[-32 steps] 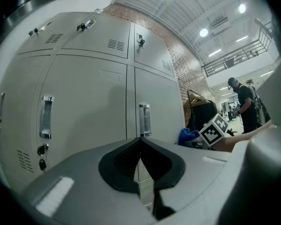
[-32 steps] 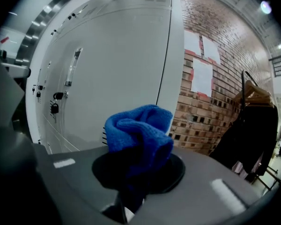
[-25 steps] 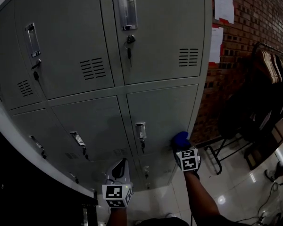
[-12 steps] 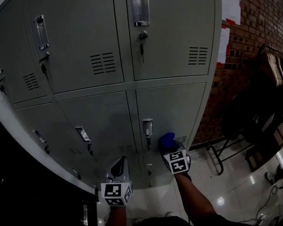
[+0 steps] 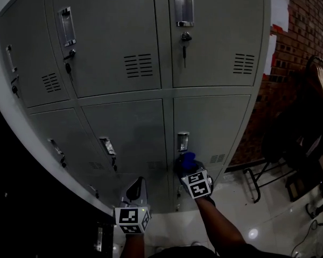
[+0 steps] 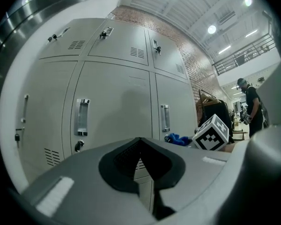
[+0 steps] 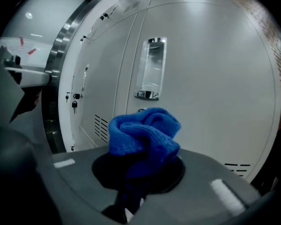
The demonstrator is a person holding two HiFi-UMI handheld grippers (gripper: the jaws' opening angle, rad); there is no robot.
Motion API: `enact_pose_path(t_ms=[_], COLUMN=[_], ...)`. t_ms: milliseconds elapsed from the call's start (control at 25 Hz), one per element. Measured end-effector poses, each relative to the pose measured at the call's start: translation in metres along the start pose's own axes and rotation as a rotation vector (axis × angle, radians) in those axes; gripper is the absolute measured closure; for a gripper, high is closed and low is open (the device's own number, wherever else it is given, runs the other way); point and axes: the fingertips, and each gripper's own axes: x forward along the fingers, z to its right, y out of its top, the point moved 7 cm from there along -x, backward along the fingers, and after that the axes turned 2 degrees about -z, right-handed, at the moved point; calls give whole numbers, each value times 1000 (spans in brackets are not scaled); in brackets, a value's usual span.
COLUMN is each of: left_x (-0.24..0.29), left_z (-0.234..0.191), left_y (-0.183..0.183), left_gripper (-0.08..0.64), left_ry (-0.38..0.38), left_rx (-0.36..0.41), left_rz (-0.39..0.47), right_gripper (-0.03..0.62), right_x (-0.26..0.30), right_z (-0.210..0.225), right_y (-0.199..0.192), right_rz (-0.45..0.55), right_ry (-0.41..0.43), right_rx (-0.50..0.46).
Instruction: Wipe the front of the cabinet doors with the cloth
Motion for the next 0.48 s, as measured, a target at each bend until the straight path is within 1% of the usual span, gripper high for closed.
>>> enact_pose_path(t_ms=[280,480], left_x=[-11,-9], left_z=[-11,-8], left_y=[0,0], left_gripper=[546,546], left_ry=[27,15], left_rx=[0,1], left_rz=[-2,-1], right_gripper=[540,541], right_x=[6,6], right_z=[-13,-14], right_y=[2,3], right_rz=[3,2], right_ry=[19,21], right_rx=[4,2])
